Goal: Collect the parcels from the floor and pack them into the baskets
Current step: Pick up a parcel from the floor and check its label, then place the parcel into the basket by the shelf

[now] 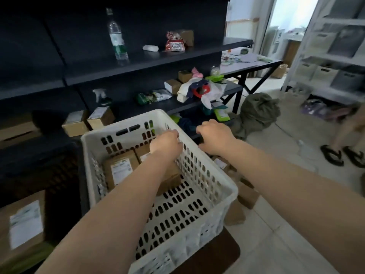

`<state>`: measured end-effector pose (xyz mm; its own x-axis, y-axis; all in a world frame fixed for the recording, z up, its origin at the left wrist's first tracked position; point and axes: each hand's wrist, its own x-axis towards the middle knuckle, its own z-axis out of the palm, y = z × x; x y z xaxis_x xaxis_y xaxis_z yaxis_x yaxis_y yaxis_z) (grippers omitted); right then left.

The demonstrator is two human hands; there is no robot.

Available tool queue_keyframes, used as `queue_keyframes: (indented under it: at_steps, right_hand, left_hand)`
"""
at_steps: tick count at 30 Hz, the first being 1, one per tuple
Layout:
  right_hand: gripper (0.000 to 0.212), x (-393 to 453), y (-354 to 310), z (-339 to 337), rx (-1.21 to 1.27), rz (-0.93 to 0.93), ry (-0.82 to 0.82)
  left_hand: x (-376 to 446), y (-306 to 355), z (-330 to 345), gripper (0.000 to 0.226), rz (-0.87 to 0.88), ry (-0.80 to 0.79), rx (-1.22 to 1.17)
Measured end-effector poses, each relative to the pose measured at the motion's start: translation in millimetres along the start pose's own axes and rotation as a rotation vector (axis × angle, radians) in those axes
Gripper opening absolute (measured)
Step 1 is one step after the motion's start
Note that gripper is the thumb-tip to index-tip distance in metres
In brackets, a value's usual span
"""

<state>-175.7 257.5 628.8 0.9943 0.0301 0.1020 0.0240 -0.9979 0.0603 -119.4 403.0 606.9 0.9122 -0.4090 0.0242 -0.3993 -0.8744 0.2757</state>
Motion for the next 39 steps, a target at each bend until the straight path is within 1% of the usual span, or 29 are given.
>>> queue_keyframes:
  at_steps: [4, 9, 11, 14, 18, 20, 23, 27, 28, 32, 37, 39]
  right_hand:
    - [0.039, -17, 51, 0, -0.029, 0.054, 0.023]
    - [0.042, -31, 139, 19, -0.016, 0.083, 0.022]
    - [0.043, -35, 177, 31, 0.004, 0.083, 0.005]
    - [0.044, -41, 232, 52, 0.035, 0.07, -0.046]
    - [0.043, -36, 283, 88, 0.088, 0.027, -0.102]
    - [0.044, -28, 296, 113, 0.116, 0.019, -0.123]
    - [0.042, -13, 304, 160, 0.174, -0.008, -0.215]
    - [0.04, 20, 310, 226, 0.164, -0.035, -0.317]
    - [0.041, 32, 312, 243, 0.17, -0.036, -0.345]
    - [0.046, 84, 322, 312, 0.238, -0.025, -0.443]
    - [0.058, 131, 335, 399, 0.296, 0.059, -0.592]
    - [0.056, 147, 338, 438, 0.322, 0.103, -0.619]
  left_hand:
    - [13, 55, 13, 0.038, 0.114, 0.034, 0.025]
    - [39, 132, 47, 0.038, 0.156, 0.038, 0.069]
    - [51, 161, 64, 0.037, 0.13, 0.032, 0.088]
    - [66, 198, 94, 0.038, 0.06, -0.022, 0.087]
    - [84, 225, 135, 0.036, -0.084, -0.091, 0.01]
    - [90, 228, 158, 0.031, -0.173, -0.099, -0.07]
    - [97, 219, 202, 0.026, -0.271, -0.122, -0.149]
    - [123, 194, 262, 0.018, -0.39, -0.242, -0.202]
    - [133, 186, 278, 0.018, -0.418, -0.251, -0.227]
    - [176, 157, 339, 0.032, -0.544, -0.279, -0.331]
    - [225, 121, 409, 0.037, -0.586, -0.375, -0.33]
    - [246, 110, 442, 0.039, -0.612, -0.404, -0.327]
